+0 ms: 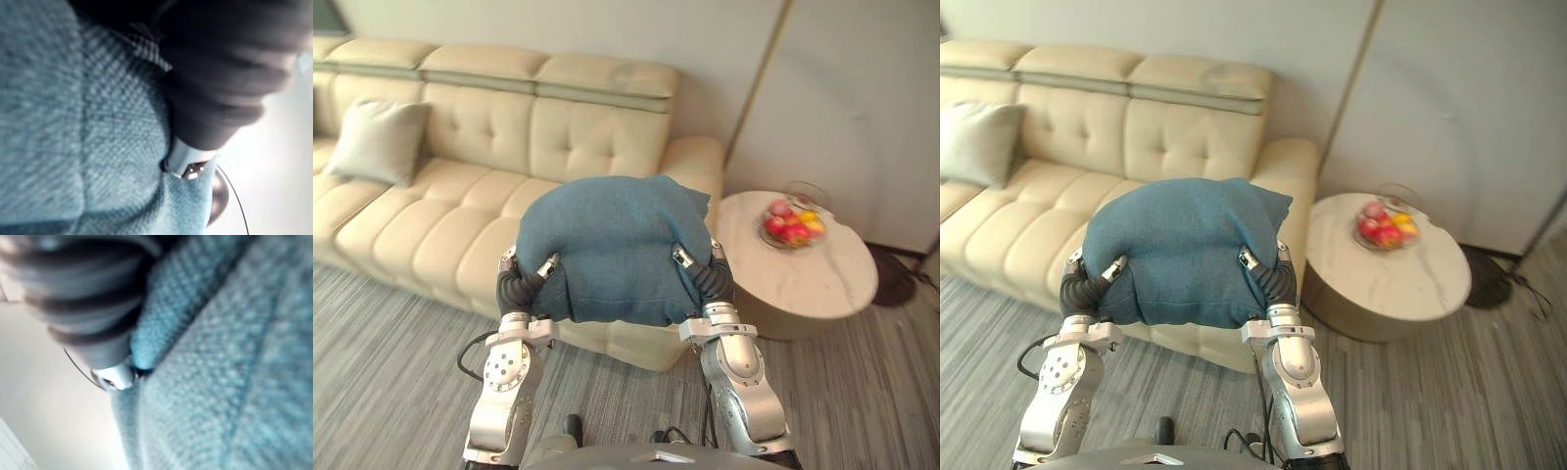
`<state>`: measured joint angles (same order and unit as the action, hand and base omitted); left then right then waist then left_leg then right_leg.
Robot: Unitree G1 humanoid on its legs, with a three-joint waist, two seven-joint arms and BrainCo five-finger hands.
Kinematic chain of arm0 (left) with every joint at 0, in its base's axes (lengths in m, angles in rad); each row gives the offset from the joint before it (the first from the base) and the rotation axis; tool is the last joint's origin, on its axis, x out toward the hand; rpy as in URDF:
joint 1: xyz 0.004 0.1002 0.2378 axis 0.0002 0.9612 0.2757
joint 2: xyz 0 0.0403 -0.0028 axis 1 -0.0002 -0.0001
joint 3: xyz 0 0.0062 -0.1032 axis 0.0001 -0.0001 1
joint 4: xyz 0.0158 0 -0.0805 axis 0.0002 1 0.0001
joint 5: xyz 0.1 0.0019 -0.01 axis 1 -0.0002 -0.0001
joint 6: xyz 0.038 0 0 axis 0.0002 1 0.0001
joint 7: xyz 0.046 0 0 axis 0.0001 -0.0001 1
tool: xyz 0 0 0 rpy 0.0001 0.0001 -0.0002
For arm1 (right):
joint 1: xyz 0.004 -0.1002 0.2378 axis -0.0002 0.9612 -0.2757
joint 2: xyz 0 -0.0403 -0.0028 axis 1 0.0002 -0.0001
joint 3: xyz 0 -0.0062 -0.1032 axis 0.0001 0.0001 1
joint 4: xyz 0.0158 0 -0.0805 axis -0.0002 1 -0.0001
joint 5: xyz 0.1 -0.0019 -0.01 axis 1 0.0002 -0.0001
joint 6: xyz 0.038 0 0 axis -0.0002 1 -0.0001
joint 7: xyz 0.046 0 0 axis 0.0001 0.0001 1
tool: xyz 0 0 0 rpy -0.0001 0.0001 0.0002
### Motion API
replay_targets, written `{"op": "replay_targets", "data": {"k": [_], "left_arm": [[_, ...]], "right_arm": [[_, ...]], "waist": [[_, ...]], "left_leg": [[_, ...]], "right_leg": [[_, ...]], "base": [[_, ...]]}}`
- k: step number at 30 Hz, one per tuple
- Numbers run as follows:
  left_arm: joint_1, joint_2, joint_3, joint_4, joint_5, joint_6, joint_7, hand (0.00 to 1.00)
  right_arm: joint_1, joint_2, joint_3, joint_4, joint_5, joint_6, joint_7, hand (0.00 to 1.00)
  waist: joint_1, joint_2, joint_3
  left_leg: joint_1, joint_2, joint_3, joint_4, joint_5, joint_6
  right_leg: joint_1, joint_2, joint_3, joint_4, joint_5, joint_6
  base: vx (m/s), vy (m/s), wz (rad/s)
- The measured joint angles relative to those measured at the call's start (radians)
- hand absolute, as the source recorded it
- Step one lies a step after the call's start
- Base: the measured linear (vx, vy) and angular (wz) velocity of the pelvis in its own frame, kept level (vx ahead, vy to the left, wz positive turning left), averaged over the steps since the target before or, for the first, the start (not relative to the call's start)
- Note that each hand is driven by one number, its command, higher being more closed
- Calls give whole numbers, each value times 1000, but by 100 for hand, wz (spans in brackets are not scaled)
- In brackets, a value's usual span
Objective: Pick up cushions and gather them together orderly.
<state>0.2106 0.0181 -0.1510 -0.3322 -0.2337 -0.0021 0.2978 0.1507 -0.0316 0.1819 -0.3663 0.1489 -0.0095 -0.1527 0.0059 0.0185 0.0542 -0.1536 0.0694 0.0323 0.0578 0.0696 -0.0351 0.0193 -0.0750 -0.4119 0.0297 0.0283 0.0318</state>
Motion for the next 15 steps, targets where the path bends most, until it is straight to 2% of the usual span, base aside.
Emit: {"op": "replay_targets", "data": {"k": [1, 3, 5, 6, 7, 8, 10, 12, 13, 14, 15], "left_arm": [[-11, 0, -7, 4, 0, 0, 0, 100], [-24, -4, -10, 22, 0, -1, 2, 100], [-25, -14, -8, 41, 0, -1, 11, 100], [-25, -18, -9, 41, 0, -1, 21, 100], [-28, -19, -9, 42, 0, -1, 24, 100], [-40, -19, -9, 54, 0, -1, 26, 100], [-58, 0, -4, 78, -10, -2, 34, 100], [-62, 1, -4, 80, -20, -9, 38, 100], [-63, 2, -4, 86, -20, -12, 40, 100], [-72, 3, -5, 119, -19, -21, 40, 100], [-73, 3, -3, 127, -19, -22, 41, 100]], "right_arm": [[-2, 5, -20, 2, -10, -9, -4, 100], [-35, 5, -42, 35, -32, -12, -8, 100], [-57, 5, -48, 74, -39, -11, -15, 100], [-57, 4, -48, 75, -39, -11, -28, 100], [-57, 5, -48, 76, -39, -11, -31, 100], [-57, 9, -47, 78, -39, -11, -35, 100], [-58, 32, -45, 79, -39, -11, -42, 100], [-64, 38, -46, 92, -39, -12, -44, 100], [-74, 40, -44, 127, -39, -12, -44, 100], [-89, 40, -47, 188, -36, -12, -45, 100], [-95, 39, -46, 208, -34, -12, -45, 100]], "waist": [[-8, -7, 4], [6, -17, 12], [15, -11, 11], [20, 4, 8], [16, 6, 8], [8, -6, 14], [4, -39, 10], [10, -36, 12], [10, -35, 12], [10, -34, 11], [12, -32, 13]], "left_leg": [[-47, 15, 46, 30, -20, 3], [-86, 43, 108, 59, -24, 14], [-80, 120, 167, 99, -34, -1], [-63, 155, 206, 100, -47, -6], [-62, 167, 248, 103, -33, -34], [-60, 150, 301, 120, -22, -36], [-103, 72, 301, 206, -97, 13], [-149, 48, 300, 318, -179, 41], [-159, 33, 303, 364, -224, 60], [-149, 4, 319, 374, -252, 85], [-143, -3, 328, 368, -255, 91]], "right_leg": [[-4, -24, -75, -3, -2, 0], [-17, -64, -115, 18, -18, 0], [-15, -114, -153, 58, -29, 38], [-14, -129, -163, 71, -33, 61], [-8, -142, -173, 75, -35, 72], [3, -181, -186, 79, -29, 96], [20, -254, -184, 52, 5, 118], [17, -297, -178, 78, 21, 141], [9, -328, -161, 117, 27, 138], [-48, -388, -116, 236, 45, 92], [-83, -409, -99, 291, 55, 38]], "base": [[-65, 59, 159], [-28, 99, 119], [53, 242, 63], [84, 305, 38], [85, 262, 50], [119, 282, 52], [183, 417, 50], [148, 371, 22], [191, 494, 6], [133, 337, -2], [195, 471, -16]]}}
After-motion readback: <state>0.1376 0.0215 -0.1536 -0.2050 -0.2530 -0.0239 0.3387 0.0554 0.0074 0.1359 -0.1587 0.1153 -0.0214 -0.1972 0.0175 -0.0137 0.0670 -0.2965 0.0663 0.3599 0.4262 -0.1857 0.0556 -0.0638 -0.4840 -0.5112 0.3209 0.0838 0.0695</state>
